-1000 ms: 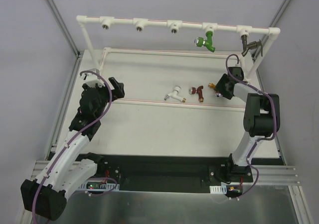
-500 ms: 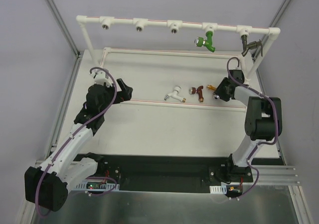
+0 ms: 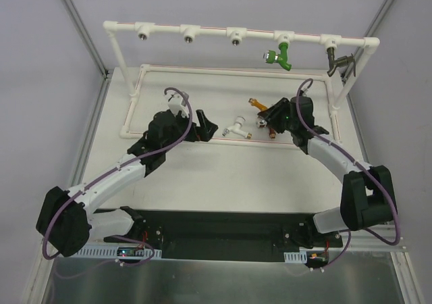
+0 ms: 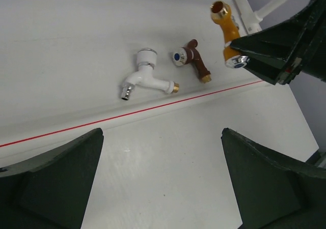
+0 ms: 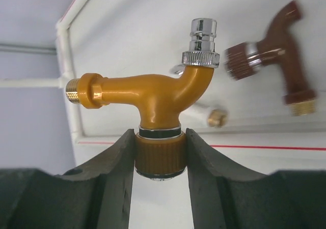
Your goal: Install the water faucets
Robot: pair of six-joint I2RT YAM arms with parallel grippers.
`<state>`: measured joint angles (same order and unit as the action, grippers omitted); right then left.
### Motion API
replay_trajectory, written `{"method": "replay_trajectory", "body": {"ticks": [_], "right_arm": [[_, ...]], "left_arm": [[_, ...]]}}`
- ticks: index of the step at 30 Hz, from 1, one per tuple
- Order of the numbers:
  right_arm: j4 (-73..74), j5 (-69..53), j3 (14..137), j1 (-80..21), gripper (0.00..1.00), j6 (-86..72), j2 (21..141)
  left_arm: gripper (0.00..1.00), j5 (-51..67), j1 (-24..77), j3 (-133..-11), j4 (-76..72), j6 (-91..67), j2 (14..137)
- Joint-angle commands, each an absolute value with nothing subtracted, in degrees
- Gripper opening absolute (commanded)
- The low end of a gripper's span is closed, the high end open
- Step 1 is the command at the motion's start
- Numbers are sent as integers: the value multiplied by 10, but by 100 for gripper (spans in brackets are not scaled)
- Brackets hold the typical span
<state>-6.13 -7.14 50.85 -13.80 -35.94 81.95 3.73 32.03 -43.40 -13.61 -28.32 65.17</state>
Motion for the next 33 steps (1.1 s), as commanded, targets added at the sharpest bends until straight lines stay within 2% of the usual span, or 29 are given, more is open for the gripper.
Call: {"method": "replay_trajectory", "body": {"ticks": [1, 6, 13, 27, 29, 33], "right_arm": [[-142, -81, 520, -207, 2, -456, 795], [-182, -88, 545, -269, 2, -492, 813], [-207, -105, 570, -306, 2, -548, 835], [-234, -138, 578, -321, 2, -613, 846], [-235, -138, 578, -322, 2, -610, 839], [-235, -152, 587, -322, 2, -612, 845]], "left_arm": [[99, 3, 388, -471, -225, -258, 684], [99, -45, 433, -479, -265, -243, 731], [99, -112, 458, -475, -305, -239, 755], [87, -174, 464, -449, -412, -207, 796], [82, -177, 464, -448, -420, -193, 802], [82, -196, 463, -447, -430, -182, 811]]}}
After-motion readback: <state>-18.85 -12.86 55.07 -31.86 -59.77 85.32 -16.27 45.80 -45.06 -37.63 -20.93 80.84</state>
